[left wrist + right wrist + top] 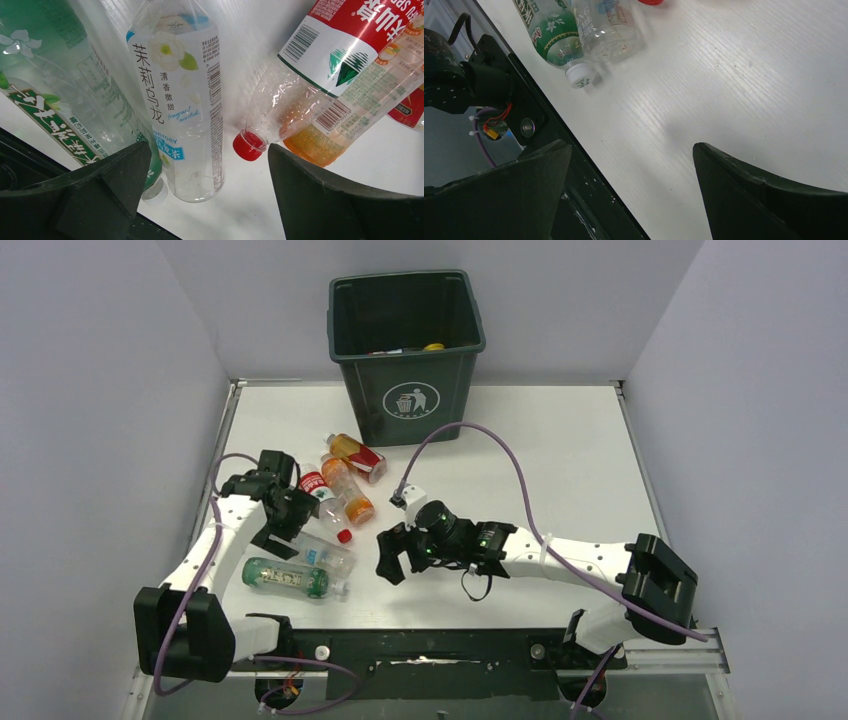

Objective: Put the plastic bottles in the bin
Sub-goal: Pick up the plastic bottle at the center of the board.

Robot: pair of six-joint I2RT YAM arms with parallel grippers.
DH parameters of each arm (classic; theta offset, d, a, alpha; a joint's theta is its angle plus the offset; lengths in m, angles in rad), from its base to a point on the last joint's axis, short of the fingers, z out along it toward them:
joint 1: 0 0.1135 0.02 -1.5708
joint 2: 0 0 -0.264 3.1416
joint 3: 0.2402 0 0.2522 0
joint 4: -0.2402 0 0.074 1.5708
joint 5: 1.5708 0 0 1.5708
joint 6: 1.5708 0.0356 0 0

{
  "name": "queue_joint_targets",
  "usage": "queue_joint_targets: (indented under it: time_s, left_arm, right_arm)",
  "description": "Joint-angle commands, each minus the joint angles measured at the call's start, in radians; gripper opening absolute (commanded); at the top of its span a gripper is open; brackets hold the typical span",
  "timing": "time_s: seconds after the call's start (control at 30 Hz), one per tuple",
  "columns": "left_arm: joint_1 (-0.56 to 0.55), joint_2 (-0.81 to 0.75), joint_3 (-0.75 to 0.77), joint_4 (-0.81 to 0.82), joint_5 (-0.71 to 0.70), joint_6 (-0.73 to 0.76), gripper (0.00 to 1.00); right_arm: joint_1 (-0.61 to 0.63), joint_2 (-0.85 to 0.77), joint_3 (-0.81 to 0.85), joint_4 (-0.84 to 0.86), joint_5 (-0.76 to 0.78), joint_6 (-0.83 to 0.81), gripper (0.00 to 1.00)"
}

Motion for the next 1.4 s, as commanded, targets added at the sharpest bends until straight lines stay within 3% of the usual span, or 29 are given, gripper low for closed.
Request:
queue_joint_targets:
  time_s: [0.0,1.0,1.2,1.37]
  left_arm:
    - [0.007,0.005,-0.009,0.053,-0.011,-0.058,0.89]
    - [0.006,0.185,-0.054,0.105,-0.086,-0.131,0.87]
    - [0.006,0.205,-0.058,0.129,-0.087,-0.127,0.79]
    - [0.006,0.203,-0.065,0.152,-0.080,-0.118,0.67]
  right_arm:
    - [0.006,-0.043,-0.009,0.062,0.007,0.008,0.99]
    - [0.010,-0.073,-0.047,0.065,0.025,0.022,0.99]
    - [0.012,-0.080,-0.056,0.066,0.028,0.027,0.99]
    - [0.013,-0.081,-0.057,0.064,0.032,0.027,0.99]
